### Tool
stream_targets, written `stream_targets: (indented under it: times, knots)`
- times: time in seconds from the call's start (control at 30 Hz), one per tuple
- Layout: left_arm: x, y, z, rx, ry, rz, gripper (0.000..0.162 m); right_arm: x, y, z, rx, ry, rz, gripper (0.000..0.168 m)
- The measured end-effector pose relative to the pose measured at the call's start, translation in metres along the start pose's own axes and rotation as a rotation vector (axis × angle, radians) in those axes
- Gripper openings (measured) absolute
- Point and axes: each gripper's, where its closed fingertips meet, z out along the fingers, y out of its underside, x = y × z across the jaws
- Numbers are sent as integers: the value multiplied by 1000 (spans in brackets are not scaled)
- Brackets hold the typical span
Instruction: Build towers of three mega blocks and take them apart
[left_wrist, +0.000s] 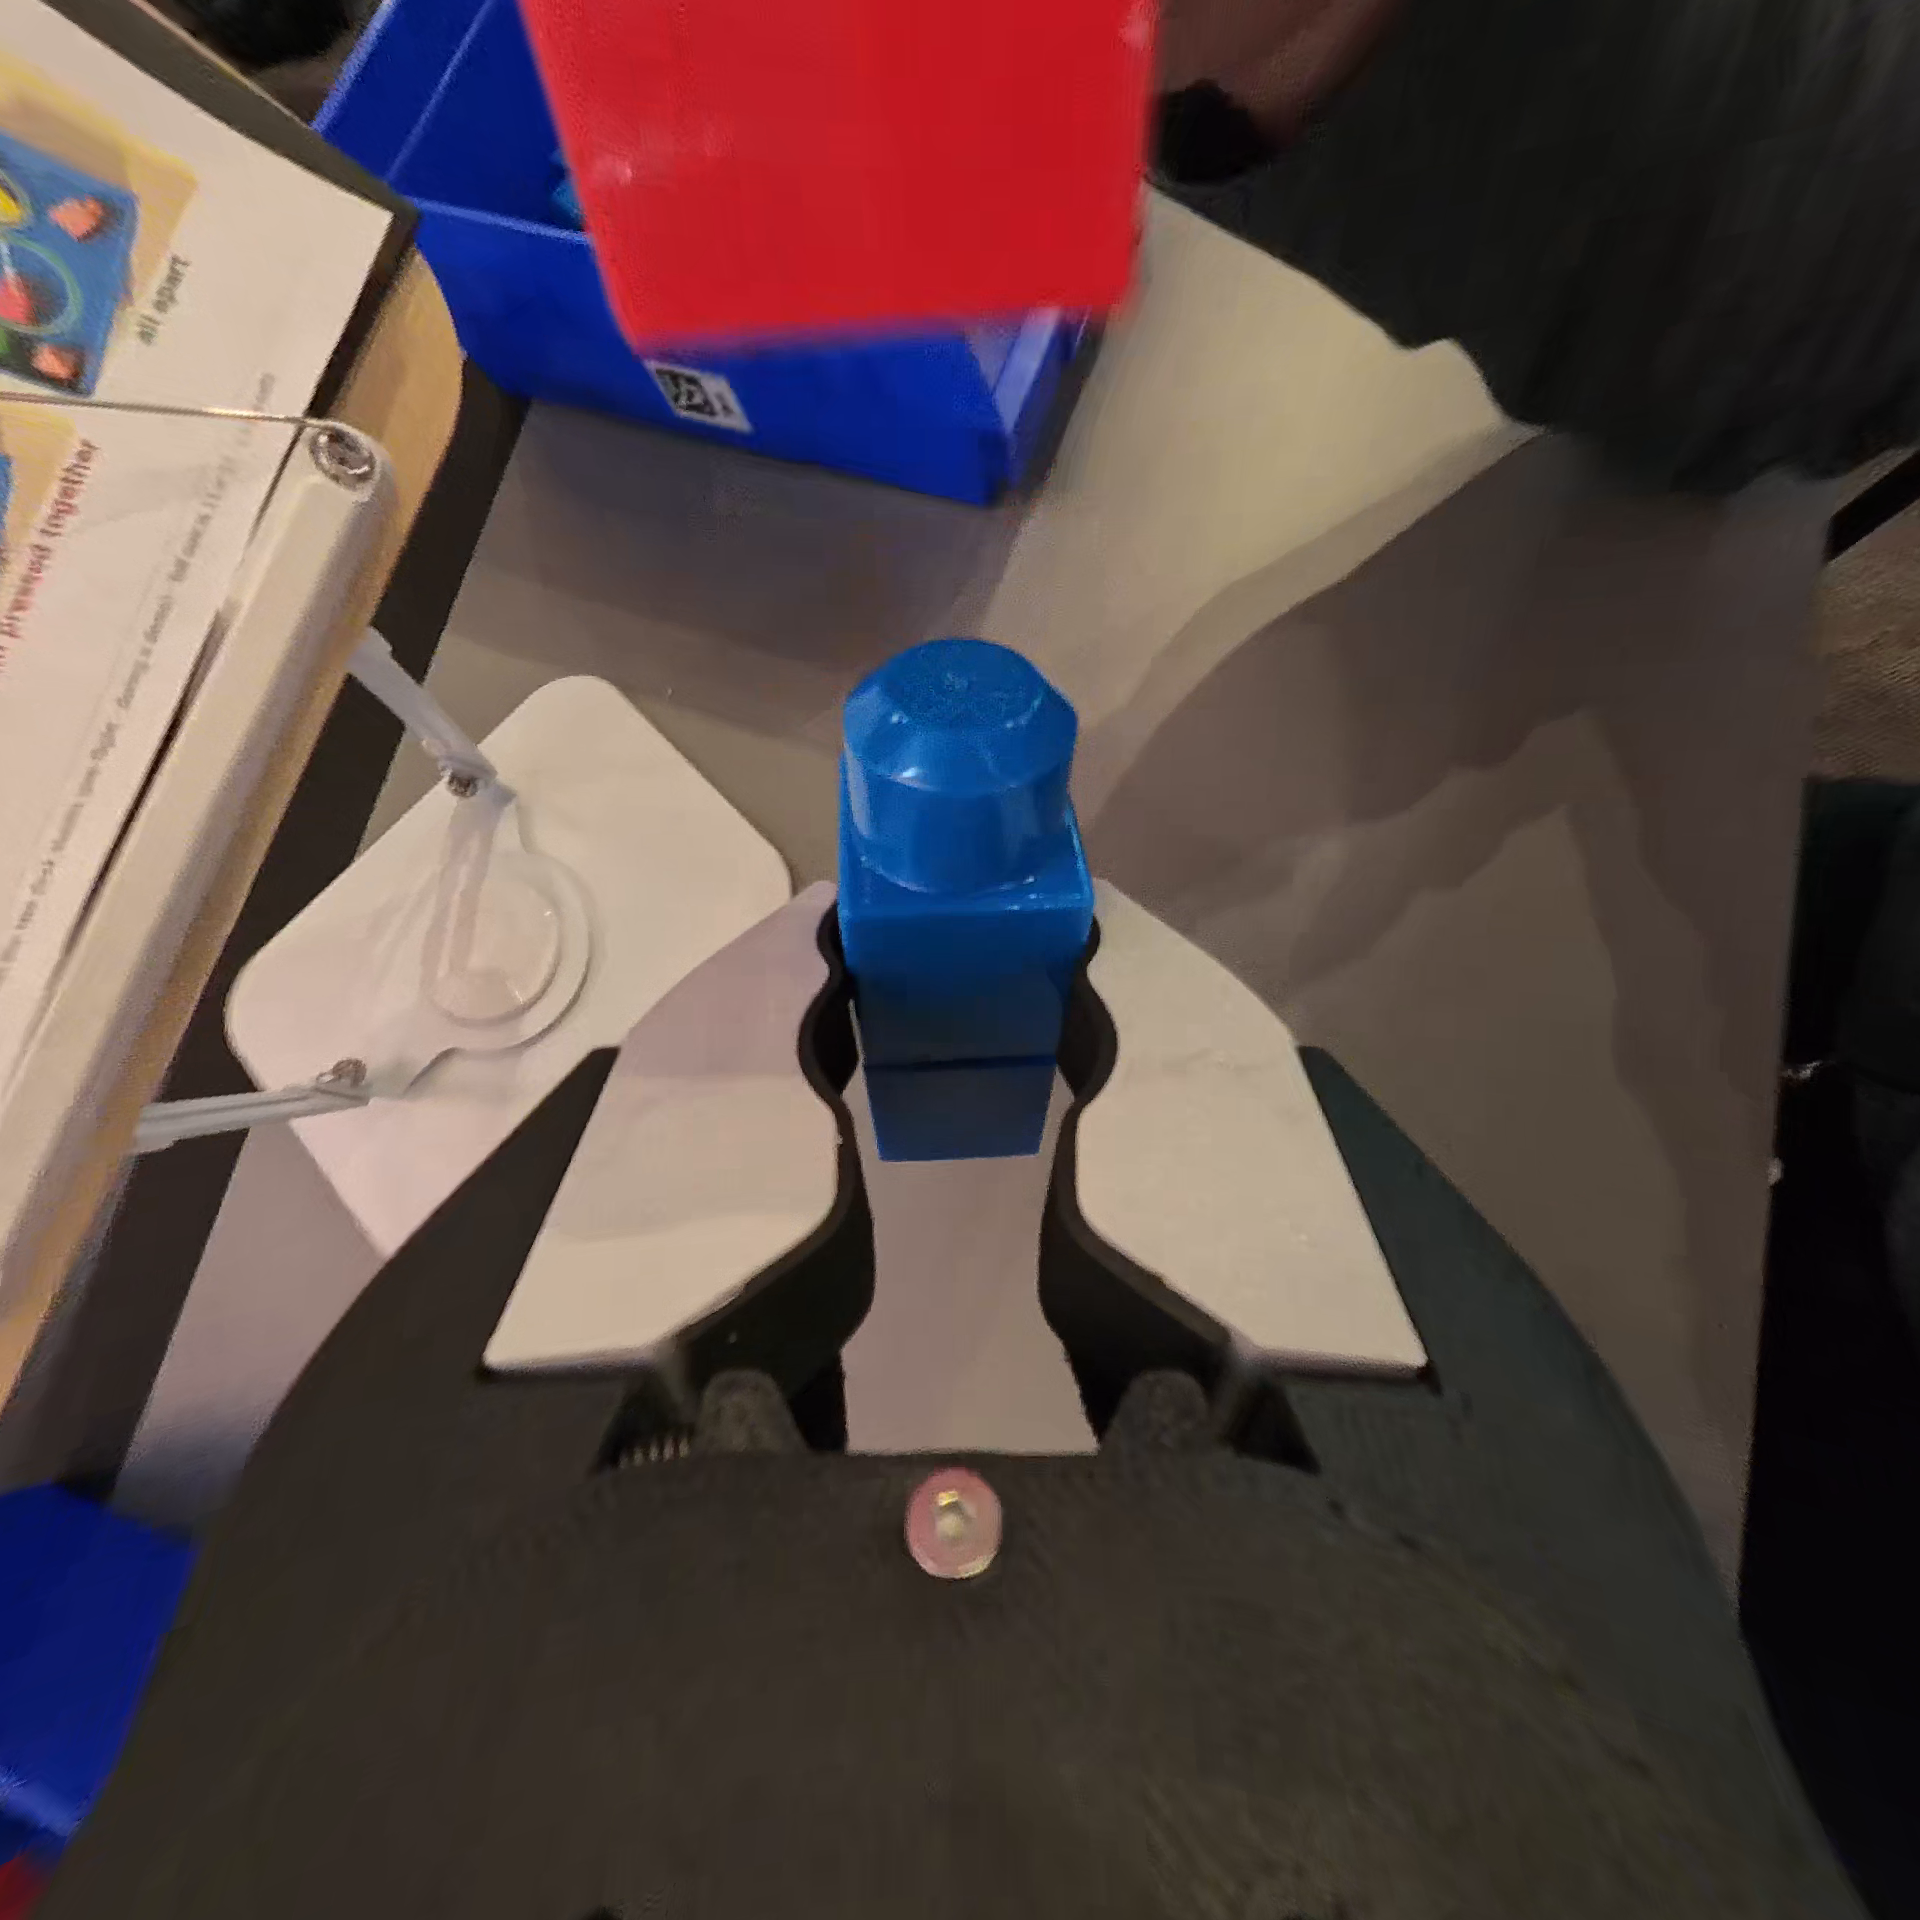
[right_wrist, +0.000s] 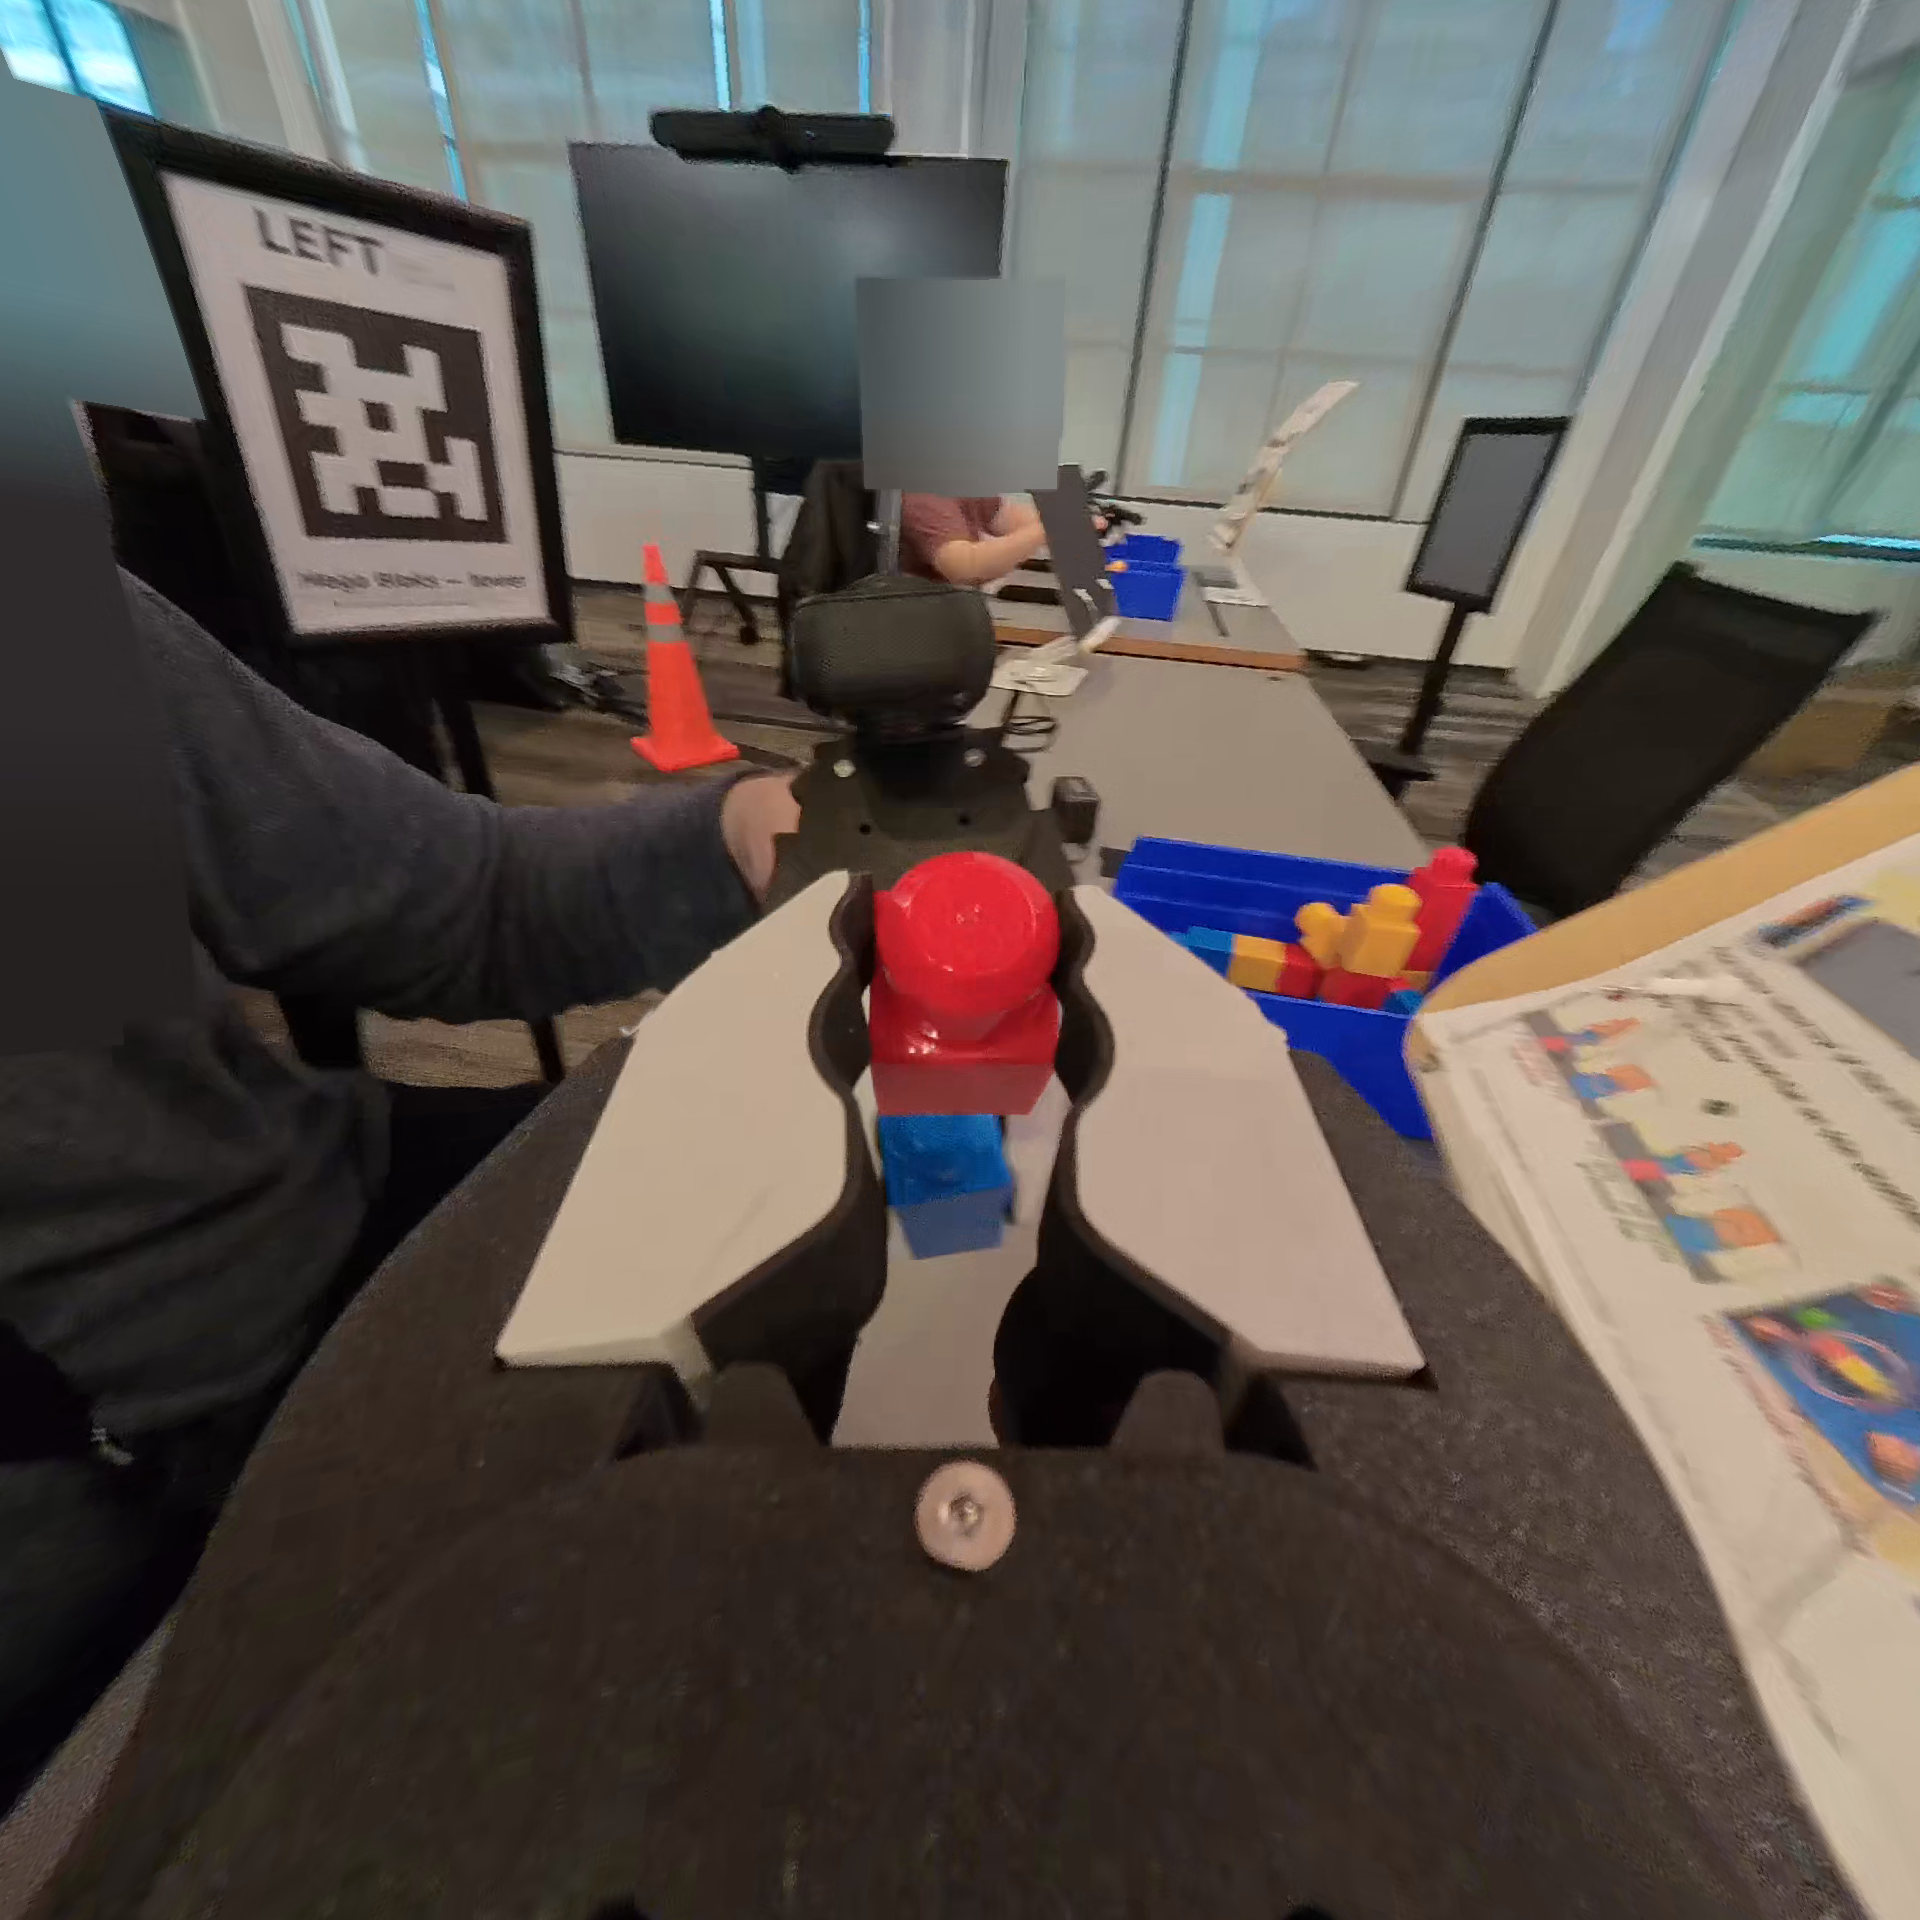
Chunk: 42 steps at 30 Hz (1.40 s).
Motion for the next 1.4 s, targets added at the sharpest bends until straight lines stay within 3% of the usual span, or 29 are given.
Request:
stream_targets:
  times: [0.23,0.37,0.57,0.67,0.73,0.83,1.0,1.13,1.3,1.4]
  knots:
    - [-4,0,2,30,-11,-36,36,42,3,-63,-120,275,-37,33]
    - [-3,1,6,22,-13,-32,36,86,30,-130,-231,514,49,33]
    - [-2,0,11,24,-8,-36,36,130,97,-240,-427,831,259,33]
    - [-1,-3,14,36,-3,-38,36,141,123,-279,-474,952,369,50]
    - [-1,-5,16,46,2,-42,36,142,123,-284,-477,974,366,51]
    - [-2,-9,19,69,10,-58,36,136,105,-258,-461,904,283,51]
    - [-3,-20,21,135,26,-89,36,78,56,-131,-323,396,73,49]
    - [-2,-26,18,154,33,-92,36,24,53,-47,-322,67,-6,52]
    - [2,-33,13,168,52,-73,36,-1,77,3,-405,-69,-25,53]
    - [5,-33,13,156,59,-57,36,-6,78,16,-372,-112,-3,35]
